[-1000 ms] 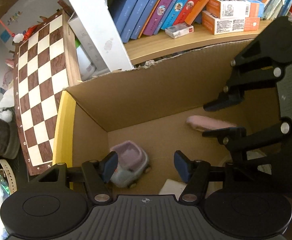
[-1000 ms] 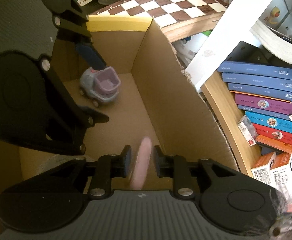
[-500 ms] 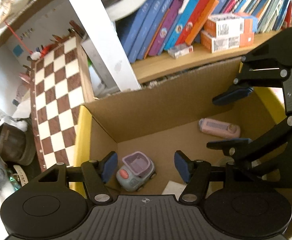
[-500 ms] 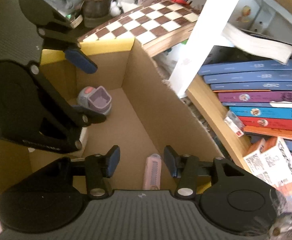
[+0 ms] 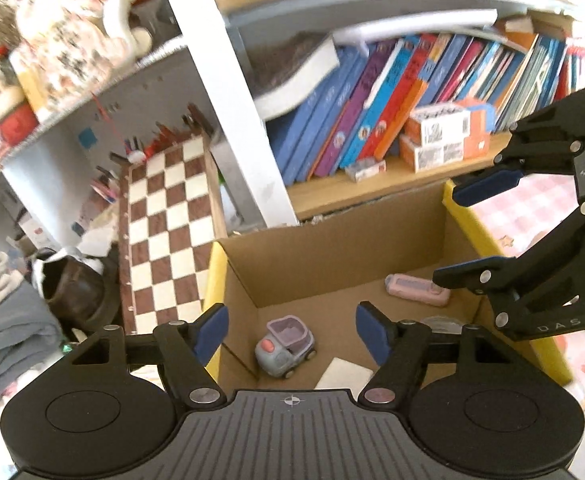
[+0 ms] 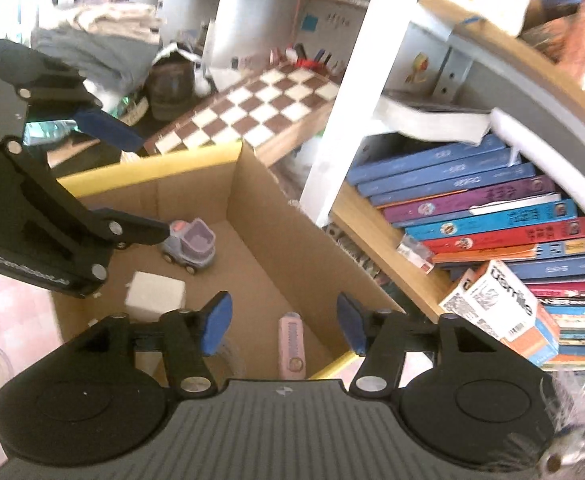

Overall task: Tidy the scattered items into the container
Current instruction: 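Open left tool to drop the toy car while right tool releases the pink tube in the box, then withdraw both open tools from the box back over the desk mat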

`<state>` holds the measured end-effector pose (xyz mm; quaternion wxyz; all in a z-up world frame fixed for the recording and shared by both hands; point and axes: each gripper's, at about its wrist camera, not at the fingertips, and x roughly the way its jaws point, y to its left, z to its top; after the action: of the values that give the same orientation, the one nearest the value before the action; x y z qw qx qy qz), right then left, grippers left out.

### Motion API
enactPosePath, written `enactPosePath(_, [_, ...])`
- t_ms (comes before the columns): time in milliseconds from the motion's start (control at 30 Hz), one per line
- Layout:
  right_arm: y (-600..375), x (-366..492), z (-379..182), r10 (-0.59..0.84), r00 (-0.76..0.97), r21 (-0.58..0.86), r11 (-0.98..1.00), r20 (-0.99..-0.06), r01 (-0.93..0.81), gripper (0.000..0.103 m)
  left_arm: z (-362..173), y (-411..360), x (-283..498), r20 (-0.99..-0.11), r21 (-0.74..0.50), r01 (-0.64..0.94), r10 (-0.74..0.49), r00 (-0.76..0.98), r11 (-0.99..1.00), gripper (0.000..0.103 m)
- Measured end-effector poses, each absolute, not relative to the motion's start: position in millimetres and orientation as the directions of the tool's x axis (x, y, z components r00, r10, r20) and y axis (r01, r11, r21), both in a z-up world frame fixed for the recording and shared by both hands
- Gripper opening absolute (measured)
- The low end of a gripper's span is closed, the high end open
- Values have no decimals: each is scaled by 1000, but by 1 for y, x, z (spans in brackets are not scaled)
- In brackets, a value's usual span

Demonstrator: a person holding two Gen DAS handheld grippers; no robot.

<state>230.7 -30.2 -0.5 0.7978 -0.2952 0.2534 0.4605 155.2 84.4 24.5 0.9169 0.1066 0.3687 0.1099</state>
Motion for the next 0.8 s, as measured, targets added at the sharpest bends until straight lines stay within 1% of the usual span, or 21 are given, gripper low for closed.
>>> enactPosePath(133, [-46,214,10,604,463,-222,432,-648,-874,58,36,74,132,-622,262,-131,271,734,956,74])
enactPosePath(233, [-58,201,16,612,470,-208,450,-636,-869,60,42,65,117,-600,262,-138,273,752,955,75])
enactPosePath(367, [-75,182,20,619,478,-194,470,-623,-861,63,44,55,97,-575,239,-171,282,768,956,81])
enactPosePath(433, [-85,173,21,622,478,-177,483,-620,-857,65,44,50,87,-568,228,-190,289,771,955,81])
enactPosePath(500, [-96,166,21,620,482,-161,501,-620,-851,71,42,44,80,-565,223,-195,290,772,955,82])
enactPosePath(600, [-113,157,19,609,495,-141,534,-620,-834,74,40,35,68,-560,221,-199,291,775,955,85])
enactPosePath(800, [-148,152,14,564,539,-98,629,-625,-771,76,35,26,52,-570,203,-201,283,772,958,85])
